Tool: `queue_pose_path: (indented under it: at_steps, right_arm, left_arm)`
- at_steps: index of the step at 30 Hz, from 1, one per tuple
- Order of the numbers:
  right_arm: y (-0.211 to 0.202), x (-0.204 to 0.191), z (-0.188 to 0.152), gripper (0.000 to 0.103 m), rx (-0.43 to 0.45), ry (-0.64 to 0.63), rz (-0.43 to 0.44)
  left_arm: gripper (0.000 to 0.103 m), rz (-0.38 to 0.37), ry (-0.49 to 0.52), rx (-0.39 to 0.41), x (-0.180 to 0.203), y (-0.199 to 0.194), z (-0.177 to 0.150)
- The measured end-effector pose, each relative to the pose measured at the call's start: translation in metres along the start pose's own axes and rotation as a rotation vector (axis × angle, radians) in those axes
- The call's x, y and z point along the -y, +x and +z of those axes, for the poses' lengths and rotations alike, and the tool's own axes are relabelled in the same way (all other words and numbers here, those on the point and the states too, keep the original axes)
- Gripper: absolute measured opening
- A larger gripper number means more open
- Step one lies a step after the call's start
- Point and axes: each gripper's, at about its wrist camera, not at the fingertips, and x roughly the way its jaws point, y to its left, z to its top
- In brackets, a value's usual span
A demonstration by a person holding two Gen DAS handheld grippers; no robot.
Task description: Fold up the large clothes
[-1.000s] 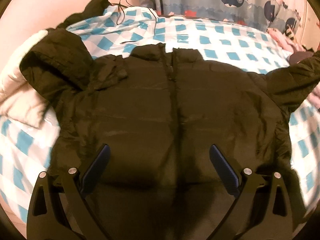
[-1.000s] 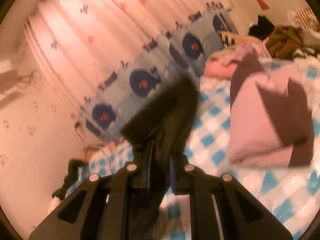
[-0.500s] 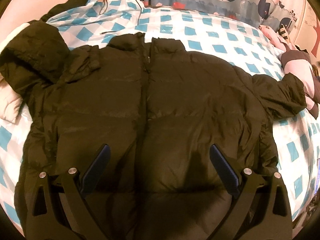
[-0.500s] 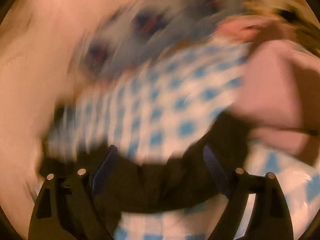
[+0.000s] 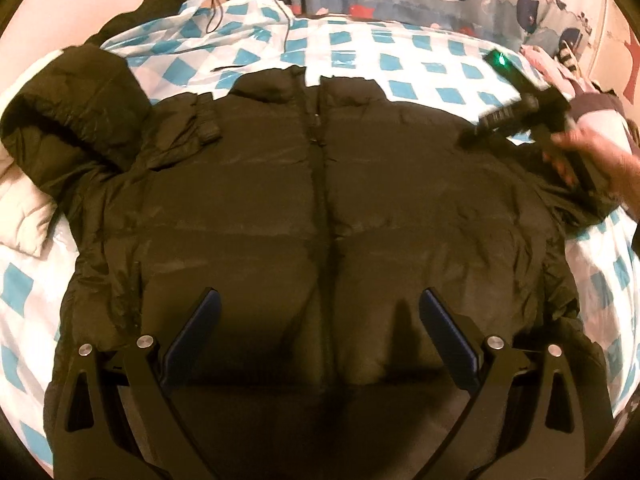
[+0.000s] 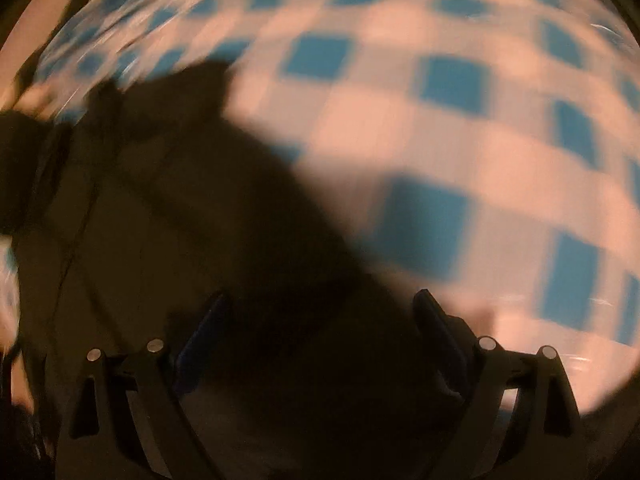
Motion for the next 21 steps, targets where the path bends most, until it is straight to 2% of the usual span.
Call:
queue_pose_path:
  at_steps: [1,2,3,5,8,9,11,13,15,16,17,18,19,20,21]
  right_arm:
    - [-0.002,-0.013,-0.004,0.08,0.013,-0.051,-0.035]
    - [-0.006,-0.023,-0.008,0.052,0.034,-0.076,-0.058]
    - [-0.011,-0.03,-0.009,0.036,0.06,-0.093,-0.089]
    - [-0.023,-0.043,-0.012,0.028,0.11,-0.141,-0.189]
    - [-0.045,-0.064,-0.011,0.023,0.221,-0.235,-0.381]
    - [-0.053,-0.062,-0.008,0.023,0.255,-0.225,-0.397]
    - [-0.068,-0.048,0.008,0.023,0.312,-0.174,-0.426]
    - [-0.081,-0.033,0.03,0.023,0.353,-0.128,-0.508]
    - [-0.089,-0.016,0.055,0.023,0.379,-0.092,-0.615]
    - [-0.089,-0.007,0.07,0.023,0.371,-0.077,-0.661]
    - [-0.083,0.007,0.082,0.023,0.339,-0.064,-0.714]
    - [-0.075,0.013,0.086,0.027,0.296,-0.058,-0.736]
    - [-0.062,0.027,0.091,0.044,0.218,-0.038,-0.717]
    - [-0.061,0.036,0.089,0.063,0.204,-0.01,-0.628]
    - [-0.071,0.041,0.077,0.063,0.243,0.025,-0.548]
  left_arm:
    - [0.095,0.0,-0.01,-0.006,-0.005,0.003,0.001]
    - [0.095,-0.003,-0.015,-0.011,-0.008,0.006,0.002]
    - [0.095,-0.009,-0.017,-0.013,-0.01,0.008,0.004]
    - [0.095,0.0,-0.009,-0.013,-0.014,0.015,0.007]
    - [0.095,0.014,-0.01,-0.017,-0.026,0.022,0.023]
    - [0.095,0.028,0.0,-0.014,-0.029,0.022,0.029]
    - [0.095,0.11,0.023,0.028,-0.041,0.021,0.054]
    - [0.095,0.172,-0.017,0.065,-0.057,0.02,0.079]
    - [0.095,0.135,-0.095,0.076,-0.072,0.019,0.092]
    - [0.095,0.087,-0.144,0.085,-0.078,0.019,0.096]
    - [0.095,0.069,-0.162,0.09,-0.078,0.022,0.097]
    - [0.095,0.064,-0.17,0.09,-0.077,0.025,0.096]
    - [0.095,0.062,-0.172,0.082,-0.073,0.032,0.092]
    - [0.095,0.054,-0.17,0.062,-0.068,0.041,0.087]
    - [0.095,0.042,-0.16,0.034,-0.063,0.05,0.082]
